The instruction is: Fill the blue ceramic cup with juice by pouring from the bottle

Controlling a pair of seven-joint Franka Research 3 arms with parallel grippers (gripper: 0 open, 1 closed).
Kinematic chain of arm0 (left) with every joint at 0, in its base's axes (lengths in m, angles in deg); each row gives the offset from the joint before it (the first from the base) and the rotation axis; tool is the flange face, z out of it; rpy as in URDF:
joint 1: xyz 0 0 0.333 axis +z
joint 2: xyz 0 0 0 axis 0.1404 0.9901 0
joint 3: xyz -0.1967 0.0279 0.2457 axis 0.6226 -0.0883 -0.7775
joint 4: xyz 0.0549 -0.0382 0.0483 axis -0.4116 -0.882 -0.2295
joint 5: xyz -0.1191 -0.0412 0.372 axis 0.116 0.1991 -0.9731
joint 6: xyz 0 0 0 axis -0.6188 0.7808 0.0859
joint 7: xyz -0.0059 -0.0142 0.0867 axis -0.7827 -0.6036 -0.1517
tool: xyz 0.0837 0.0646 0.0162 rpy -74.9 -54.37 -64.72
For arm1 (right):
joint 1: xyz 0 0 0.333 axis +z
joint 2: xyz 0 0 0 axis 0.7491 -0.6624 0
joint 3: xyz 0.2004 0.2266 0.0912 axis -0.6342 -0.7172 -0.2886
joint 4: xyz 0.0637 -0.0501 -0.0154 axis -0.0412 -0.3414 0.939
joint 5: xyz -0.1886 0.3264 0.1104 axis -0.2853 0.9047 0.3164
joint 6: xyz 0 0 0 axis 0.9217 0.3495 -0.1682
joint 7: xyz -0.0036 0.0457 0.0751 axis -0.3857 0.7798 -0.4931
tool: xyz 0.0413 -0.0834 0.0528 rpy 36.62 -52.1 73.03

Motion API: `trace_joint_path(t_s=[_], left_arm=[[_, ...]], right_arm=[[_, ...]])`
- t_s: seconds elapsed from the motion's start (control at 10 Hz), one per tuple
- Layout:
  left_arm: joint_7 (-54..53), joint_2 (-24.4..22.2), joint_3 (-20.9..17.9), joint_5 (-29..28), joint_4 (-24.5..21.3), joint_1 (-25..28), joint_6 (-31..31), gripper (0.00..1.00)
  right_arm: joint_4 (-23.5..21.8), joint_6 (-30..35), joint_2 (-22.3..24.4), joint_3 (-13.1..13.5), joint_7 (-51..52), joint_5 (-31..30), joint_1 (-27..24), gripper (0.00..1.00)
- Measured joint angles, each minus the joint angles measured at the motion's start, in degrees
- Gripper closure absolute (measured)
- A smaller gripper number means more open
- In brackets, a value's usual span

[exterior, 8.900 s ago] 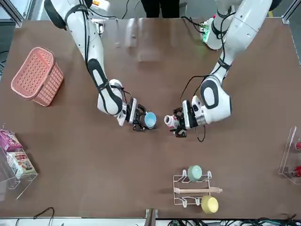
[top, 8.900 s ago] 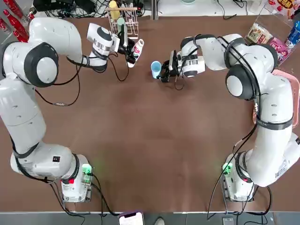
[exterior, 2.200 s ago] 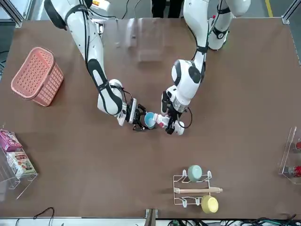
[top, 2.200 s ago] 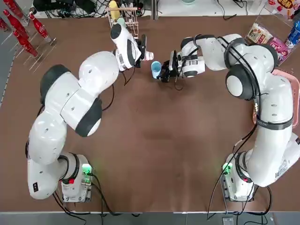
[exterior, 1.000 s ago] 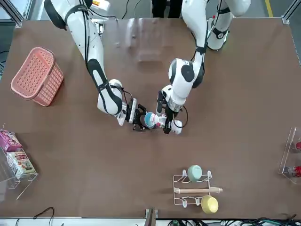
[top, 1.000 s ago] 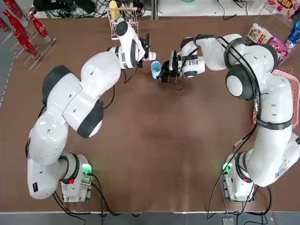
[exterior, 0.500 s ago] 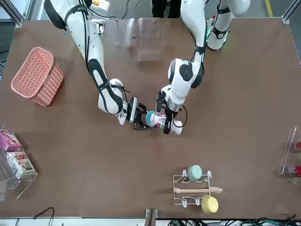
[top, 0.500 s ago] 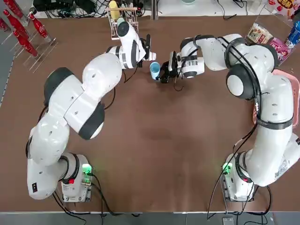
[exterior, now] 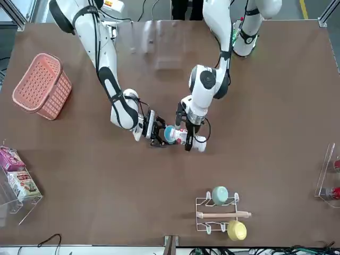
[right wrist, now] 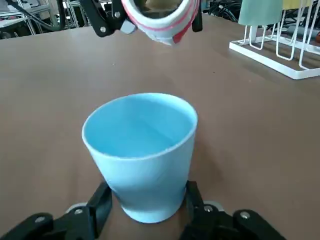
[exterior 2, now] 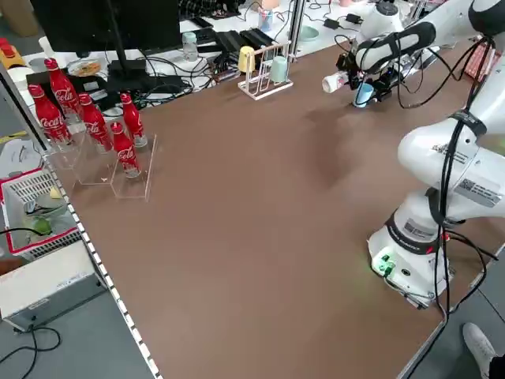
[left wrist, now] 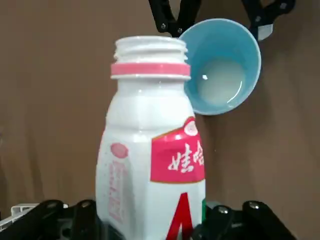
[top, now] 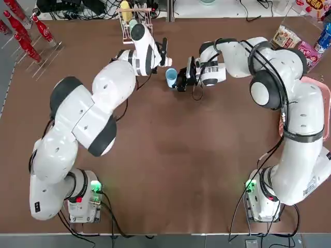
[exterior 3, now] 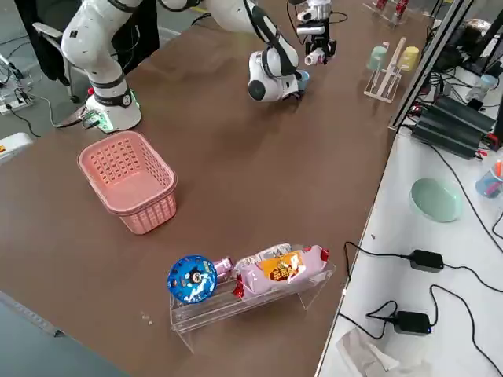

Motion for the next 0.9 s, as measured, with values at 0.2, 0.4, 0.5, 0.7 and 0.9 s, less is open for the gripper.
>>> trace_joint_path(t_s=[0.2,0.4,0.5,0.7,0.9], left_arm=[[0.18,0.43,-0.08,-0.52,0.00,-0.05,0.00,0.60],[0.22,0.77,-0.30,-1.46,0.01,-0.22,0.00,0.60],[0.22,1.01,-0.82,-1.97,0.02,-0.40,0.00,0.60],[0.22,1.78,-2.45,-2.55,0.18,-1.43,0.70,0.60],[0.22,2.25,-2.98,-2.91,0.63,-2.00,0.99,0.60]], right_arm=[[0.00,0.00,0.00,-0.01,0.01,0.00,0.00,0.35],[0.00,0.00,0.00,-0.02,0.02,0.00,-0.03,0.36],[-0.01,0.00,0.00,-0.02,0.02,0.00,-0.08,0.36],[-0.04,0.00,0.00,-0.02,0.05,0.00,-0.19,0.36],[-0.05,0.00,0.00,-0.02,0.09,0.00,-0.20,0.36]])
